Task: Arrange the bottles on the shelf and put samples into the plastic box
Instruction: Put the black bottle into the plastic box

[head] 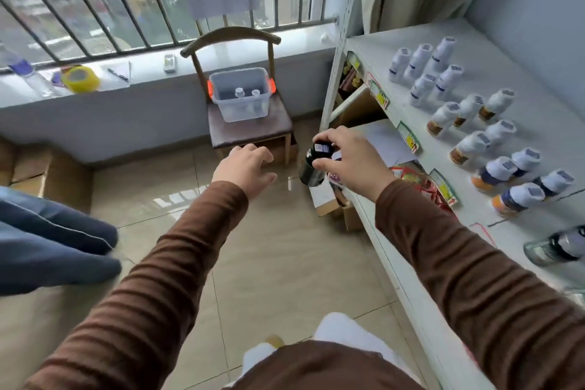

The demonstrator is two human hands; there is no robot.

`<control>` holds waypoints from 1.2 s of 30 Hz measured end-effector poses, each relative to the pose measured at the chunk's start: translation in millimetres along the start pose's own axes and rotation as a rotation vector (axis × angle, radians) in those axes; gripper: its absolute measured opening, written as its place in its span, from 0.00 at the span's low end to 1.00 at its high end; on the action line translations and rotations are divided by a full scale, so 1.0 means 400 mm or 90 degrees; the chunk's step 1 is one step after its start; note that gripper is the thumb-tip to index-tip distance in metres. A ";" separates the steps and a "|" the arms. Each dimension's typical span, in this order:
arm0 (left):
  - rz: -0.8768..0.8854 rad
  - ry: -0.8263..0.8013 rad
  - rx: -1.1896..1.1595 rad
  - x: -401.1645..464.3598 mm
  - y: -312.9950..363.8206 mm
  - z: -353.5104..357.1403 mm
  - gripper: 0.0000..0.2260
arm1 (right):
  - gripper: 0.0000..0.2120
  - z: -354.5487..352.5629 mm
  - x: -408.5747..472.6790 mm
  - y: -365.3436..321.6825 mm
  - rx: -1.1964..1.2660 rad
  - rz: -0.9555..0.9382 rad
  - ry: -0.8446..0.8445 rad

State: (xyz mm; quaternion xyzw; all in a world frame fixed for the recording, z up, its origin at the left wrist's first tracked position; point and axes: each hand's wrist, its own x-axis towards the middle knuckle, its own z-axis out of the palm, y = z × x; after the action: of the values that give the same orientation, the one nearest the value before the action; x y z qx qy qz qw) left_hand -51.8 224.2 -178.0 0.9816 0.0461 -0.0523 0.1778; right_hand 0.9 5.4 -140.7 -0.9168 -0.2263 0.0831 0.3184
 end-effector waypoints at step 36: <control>-0.062 -0.218 0.083 1.324 -0.888 0.026 0.19 | 0.16 0.631 1.563 0.091 -0.099 0.171 -0.092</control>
State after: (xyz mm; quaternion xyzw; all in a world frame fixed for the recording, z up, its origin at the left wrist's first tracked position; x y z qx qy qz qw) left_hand 433.1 589.8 -372.9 0.9644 0.0594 -0.2301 0.1160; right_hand 491.9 410.3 -366.2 -0.9523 -0.1294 0.1731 0.2154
